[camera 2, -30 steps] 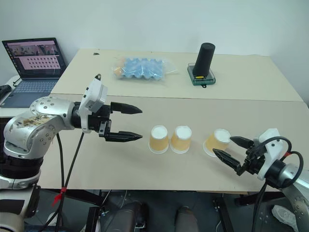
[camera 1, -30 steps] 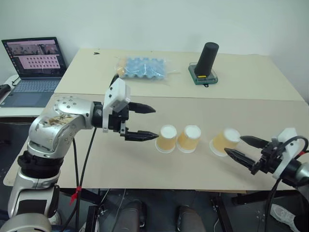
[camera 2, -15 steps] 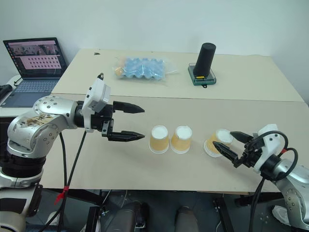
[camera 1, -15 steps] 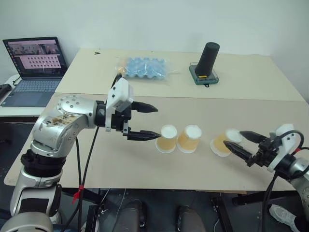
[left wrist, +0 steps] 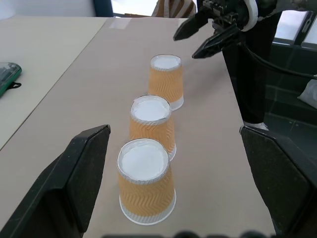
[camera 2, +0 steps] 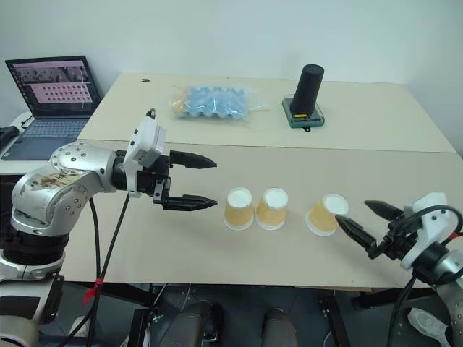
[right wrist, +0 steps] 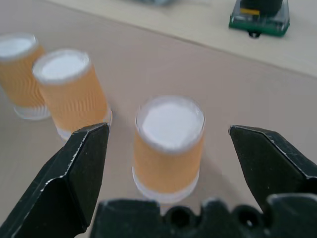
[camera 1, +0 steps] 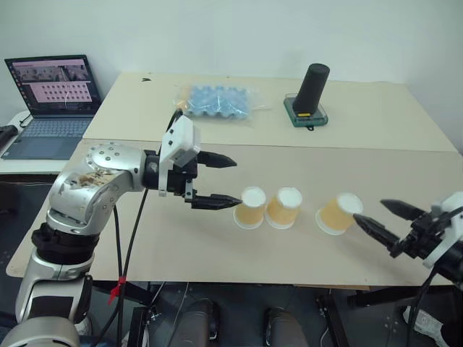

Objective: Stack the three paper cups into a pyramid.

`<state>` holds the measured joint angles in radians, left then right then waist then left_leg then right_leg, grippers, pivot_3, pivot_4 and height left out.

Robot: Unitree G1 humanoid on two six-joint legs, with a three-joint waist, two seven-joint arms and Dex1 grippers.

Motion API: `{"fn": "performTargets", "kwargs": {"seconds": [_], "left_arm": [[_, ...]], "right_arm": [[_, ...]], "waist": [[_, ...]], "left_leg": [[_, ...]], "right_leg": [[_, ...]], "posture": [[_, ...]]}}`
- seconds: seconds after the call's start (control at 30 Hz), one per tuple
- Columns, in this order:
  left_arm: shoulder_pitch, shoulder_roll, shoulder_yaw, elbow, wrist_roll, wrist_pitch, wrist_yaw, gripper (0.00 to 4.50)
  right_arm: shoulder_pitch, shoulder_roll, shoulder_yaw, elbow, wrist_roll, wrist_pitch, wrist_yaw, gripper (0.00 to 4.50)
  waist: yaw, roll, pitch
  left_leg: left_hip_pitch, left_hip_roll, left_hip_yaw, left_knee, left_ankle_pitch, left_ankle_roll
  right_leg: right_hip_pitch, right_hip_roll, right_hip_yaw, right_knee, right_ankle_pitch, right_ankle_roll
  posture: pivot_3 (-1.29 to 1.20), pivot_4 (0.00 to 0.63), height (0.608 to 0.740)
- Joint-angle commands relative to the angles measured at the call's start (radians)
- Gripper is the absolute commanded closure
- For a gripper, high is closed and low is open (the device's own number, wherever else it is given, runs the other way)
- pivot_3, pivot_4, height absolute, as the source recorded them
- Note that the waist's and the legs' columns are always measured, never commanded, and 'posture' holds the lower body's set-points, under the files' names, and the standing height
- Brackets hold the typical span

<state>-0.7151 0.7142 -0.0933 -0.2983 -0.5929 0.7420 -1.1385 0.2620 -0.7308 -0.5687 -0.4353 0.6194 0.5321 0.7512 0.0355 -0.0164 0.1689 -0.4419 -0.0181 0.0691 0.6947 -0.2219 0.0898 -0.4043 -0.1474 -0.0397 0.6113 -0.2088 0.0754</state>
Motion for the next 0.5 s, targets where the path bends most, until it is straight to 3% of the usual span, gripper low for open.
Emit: {"fn": "performTargets", "kwargs": {"seconds": [0.03,0.5], "left_arm": [[-0.028,0.002,0.015,-0.020,-0.019,0.003,0.004,0.03],[-0.025,0.007,0.019,-0.027,-0.020,0.013,0.022,0.03]], "right_arm": [[-0.001,0.011,0.020,0.013,-0.038,-0.029,-0.017,0.00],[-0.192,0.049,0.162,0.138,-0.096,-0.069,-0.044,0.00]], "waist": [[-0.003,0.000,0.000],[-0.015,0.000,0.000]], "left_leg": [[0.000,0.000,0.000,0.000,0.000,0.000],[0.000,0.000,0.000,0.000,0.000,0.000]], "right_leg": [[0.000,0.000,0.000,0.000,0.000,0.000],[0.000,0.000,0.000,0.000,0.000,0.000]], "posture": [[0.00,0.150,0.726],[0.00,0.150,0.726]]}}
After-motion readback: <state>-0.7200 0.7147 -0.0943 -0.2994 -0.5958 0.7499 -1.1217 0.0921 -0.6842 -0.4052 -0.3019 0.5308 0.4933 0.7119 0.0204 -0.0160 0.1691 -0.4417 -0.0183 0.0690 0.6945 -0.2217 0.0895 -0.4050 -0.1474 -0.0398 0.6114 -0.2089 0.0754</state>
